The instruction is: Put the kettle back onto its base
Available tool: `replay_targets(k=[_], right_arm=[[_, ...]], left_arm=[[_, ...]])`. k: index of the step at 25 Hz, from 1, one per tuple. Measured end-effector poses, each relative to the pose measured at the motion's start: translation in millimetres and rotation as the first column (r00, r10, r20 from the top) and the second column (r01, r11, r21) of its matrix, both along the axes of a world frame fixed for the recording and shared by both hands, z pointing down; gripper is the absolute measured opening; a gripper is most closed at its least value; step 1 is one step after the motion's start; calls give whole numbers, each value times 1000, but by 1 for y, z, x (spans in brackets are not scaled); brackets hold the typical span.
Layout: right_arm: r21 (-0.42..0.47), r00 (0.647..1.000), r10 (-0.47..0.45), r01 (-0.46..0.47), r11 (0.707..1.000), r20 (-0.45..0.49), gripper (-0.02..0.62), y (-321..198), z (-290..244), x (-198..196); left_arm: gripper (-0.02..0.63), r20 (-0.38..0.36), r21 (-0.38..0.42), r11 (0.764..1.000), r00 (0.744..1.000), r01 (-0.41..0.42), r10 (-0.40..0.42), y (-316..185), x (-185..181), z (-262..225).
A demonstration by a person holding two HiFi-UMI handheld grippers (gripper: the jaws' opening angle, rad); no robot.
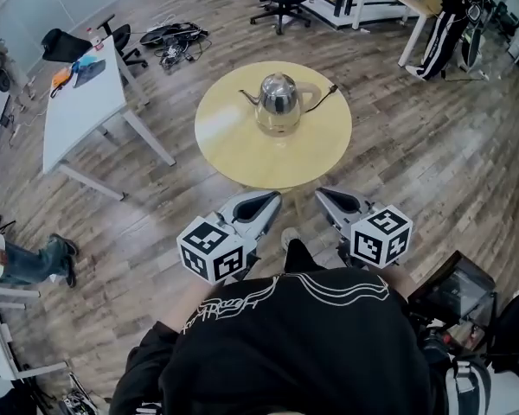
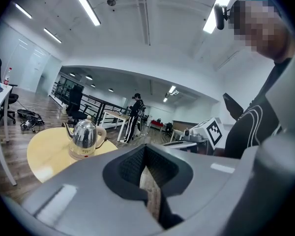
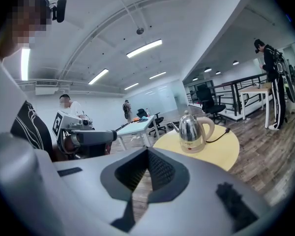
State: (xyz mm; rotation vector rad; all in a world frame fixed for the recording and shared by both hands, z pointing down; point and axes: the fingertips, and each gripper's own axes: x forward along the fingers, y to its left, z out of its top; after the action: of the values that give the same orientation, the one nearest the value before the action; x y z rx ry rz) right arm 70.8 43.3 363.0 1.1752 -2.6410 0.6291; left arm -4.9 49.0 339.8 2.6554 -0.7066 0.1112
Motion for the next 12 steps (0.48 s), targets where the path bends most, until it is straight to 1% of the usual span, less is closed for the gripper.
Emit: replay_targets(k=[6,12], right_arm=[[-23,1000,5,-5,1000,-5,6,6,9,-3],[-30,1000,9,-9,1000,-20,6,10,10,-3]], left_arm=[[6,-13,-47,999,1000,-9,8,6,-3,10],[6,-41,-52,998,999,-25,23,9,-1,7]])
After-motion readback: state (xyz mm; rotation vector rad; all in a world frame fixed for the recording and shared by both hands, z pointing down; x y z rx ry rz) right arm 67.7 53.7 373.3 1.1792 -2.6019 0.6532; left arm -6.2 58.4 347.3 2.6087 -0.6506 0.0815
